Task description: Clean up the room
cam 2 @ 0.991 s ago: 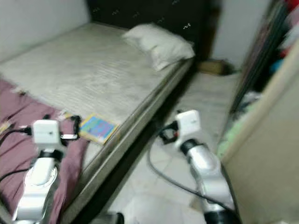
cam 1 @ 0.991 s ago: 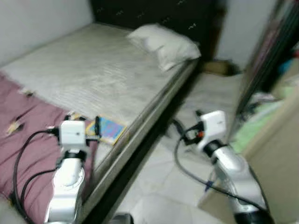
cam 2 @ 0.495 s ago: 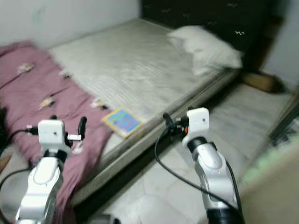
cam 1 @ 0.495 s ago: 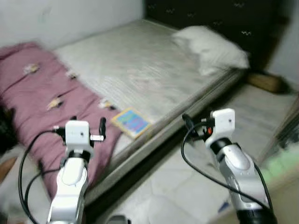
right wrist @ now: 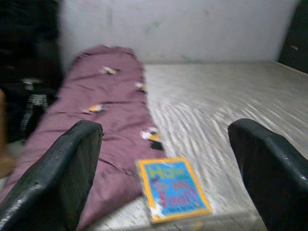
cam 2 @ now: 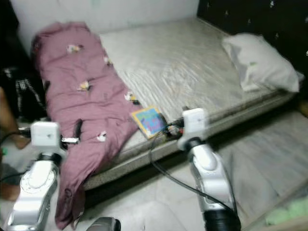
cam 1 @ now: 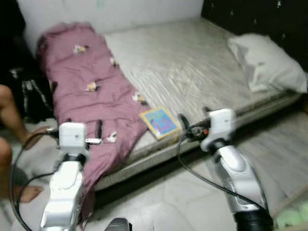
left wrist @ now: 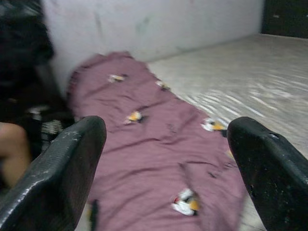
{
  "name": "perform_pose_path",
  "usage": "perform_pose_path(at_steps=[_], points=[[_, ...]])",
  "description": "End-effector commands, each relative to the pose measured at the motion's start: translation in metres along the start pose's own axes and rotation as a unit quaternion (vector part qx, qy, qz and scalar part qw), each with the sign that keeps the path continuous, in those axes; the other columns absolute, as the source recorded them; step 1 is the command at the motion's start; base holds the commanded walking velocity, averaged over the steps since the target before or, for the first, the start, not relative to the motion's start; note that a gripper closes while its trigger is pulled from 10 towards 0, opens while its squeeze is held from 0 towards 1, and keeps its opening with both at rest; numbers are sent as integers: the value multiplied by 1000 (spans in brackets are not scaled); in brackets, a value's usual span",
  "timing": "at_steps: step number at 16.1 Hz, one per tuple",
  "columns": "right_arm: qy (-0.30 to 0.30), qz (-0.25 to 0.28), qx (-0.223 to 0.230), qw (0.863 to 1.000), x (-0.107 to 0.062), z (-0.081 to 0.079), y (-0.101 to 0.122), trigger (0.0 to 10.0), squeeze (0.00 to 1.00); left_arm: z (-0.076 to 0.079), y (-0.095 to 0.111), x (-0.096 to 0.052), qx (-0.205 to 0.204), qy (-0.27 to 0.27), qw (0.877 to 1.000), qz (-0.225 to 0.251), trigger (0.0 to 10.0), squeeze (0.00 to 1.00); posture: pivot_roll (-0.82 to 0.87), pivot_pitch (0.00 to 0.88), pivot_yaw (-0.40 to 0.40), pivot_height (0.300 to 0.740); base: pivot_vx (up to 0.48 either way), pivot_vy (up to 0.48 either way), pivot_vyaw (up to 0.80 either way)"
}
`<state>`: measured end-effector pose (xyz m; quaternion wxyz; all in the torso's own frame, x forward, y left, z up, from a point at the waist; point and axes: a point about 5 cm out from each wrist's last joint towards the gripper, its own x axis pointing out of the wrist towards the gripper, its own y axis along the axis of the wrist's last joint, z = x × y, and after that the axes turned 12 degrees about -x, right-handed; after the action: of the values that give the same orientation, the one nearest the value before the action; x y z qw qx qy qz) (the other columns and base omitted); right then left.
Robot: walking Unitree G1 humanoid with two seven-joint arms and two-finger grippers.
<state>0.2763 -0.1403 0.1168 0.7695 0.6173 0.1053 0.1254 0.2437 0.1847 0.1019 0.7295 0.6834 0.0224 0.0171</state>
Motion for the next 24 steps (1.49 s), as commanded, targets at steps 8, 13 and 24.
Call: perform_pose_path(at_steps=[8,13,24], points=[[-18,-8,-6,1000,-5,8,-4,10000,0,8,3,0,-6,-25,1000,0,10000,0,-19,0,-14,740,0,0,800],[-44,-1,-8,999,0,15,0,10000,0,11,6,2,-14,-44,999,11,10000,0,-28,0,-6,740,138,0,285],[-46,1,-13,999,0,14,0,10000,0,13,6,3,-18,-52,998,12,10000,0,-30,0,-3,740,440,0,0]])
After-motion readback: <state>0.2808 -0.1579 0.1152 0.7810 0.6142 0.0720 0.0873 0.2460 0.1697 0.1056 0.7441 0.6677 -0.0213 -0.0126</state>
